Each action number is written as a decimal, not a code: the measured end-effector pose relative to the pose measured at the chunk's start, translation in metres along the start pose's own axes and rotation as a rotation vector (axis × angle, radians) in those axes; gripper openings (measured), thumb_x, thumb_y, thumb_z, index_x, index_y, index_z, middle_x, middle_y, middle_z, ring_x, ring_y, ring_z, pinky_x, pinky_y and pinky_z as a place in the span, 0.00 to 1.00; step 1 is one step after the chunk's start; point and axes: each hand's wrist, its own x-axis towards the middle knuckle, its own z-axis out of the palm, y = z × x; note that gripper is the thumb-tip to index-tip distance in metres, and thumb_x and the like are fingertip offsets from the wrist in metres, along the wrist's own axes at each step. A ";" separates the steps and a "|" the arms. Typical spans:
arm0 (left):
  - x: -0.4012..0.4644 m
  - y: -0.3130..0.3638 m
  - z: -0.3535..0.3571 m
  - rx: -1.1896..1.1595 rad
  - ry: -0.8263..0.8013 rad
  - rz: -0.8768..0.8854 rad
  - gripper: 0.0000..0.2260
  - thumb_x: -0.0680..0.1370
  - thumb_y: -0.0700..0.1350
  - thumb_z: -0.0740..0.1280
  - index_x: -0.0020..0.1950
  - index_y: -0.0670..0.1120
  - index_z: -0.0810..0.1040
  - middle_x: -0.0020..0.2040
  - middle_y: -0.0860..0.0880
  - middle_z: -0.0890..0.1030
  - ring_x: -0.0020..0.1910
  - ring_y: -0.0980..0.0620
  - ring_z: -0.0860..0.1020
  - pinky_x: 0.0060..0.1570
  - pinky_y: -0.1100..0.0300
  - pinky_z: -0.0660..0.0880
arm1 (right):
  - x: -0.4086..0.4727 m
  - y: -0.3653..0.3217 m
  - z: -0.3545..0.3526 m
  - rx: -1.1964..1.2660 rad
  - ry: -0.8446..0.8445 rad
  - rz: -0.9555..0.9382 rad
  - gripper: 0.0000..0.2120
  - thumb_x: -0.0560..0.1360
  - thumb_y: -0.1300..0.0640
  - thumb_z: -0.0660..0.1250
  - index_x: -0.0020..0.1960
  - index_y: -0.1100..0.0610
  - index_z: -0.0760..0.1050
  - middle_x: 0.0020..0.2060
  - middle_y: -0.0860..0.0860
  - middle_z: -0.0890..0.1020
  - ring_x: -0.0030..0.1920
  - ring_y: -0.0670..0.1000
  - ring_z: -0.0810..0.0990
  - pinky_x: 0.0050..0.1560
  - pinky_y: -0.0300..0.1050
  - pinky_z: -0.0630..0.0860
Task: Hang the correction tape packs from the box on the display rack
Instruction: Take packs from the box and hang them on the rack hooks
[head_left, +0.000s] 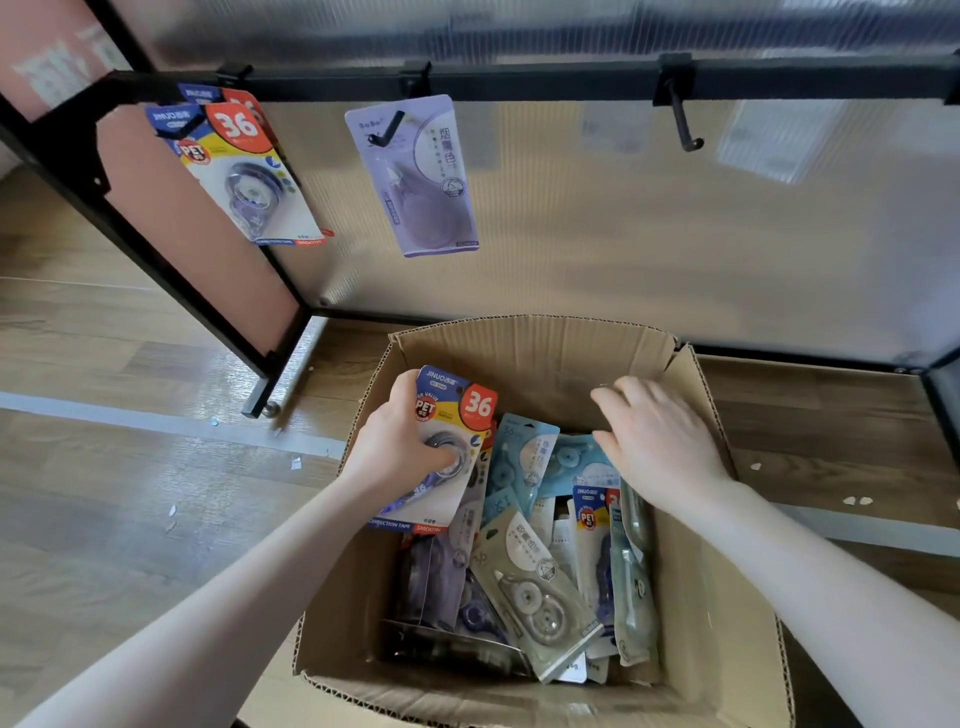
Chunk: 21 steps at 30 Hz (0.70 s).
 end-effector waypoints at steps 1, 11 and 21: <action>0.001 -0.001 0.000 0.004 -0.004 0.000 0.38 0.68 0.41 0.76 0.72 0.48 0.59 0.52 0.53 0.76 0.51 0.50 0.75 0.46 0.59 0.70 | 0.001 -0.005 0.004 0.016 -0.038 -0.003 0.17 0.80 0.49 0.57 0.67 0.53 0.66 0.61 0.52 0.71 0.62 0.54 0.71 0.57 0.47 0.71; 0.004 -0.008 0.002 0.066 -0.047 0.050 0.38 0.71 0.44 0.74 0.74 0.51 0.56 0.52 0.53 0.74 0.47 0.53 0.72 0.46 0.61 0.67 | -0.003 -0.033 0.062 0.201 -0.490 -0.011 0.20 0.77 0.47 0.62 0.66 0.54 0.68 0.55 0.51 0.75 0.54 0.52 0.75 0.51 0.47 0.74; 0.009 -0.021 0.005 0.098 -0.084 0.089 0.38 0.71 0.46 0.74 0.74 0.51 0.56 0.53 0.53 0.73 0.47 0.57 0.69 0.46 0.64 0.66 | 0.006 -0.048 0.099 0.324 -0.594 0.050 0.22 0.74 0.48 0.67 0.64 0.56 0.71 0.57 0.53 0.78 0.54 0.53 0.78 0.54 0.50 0.76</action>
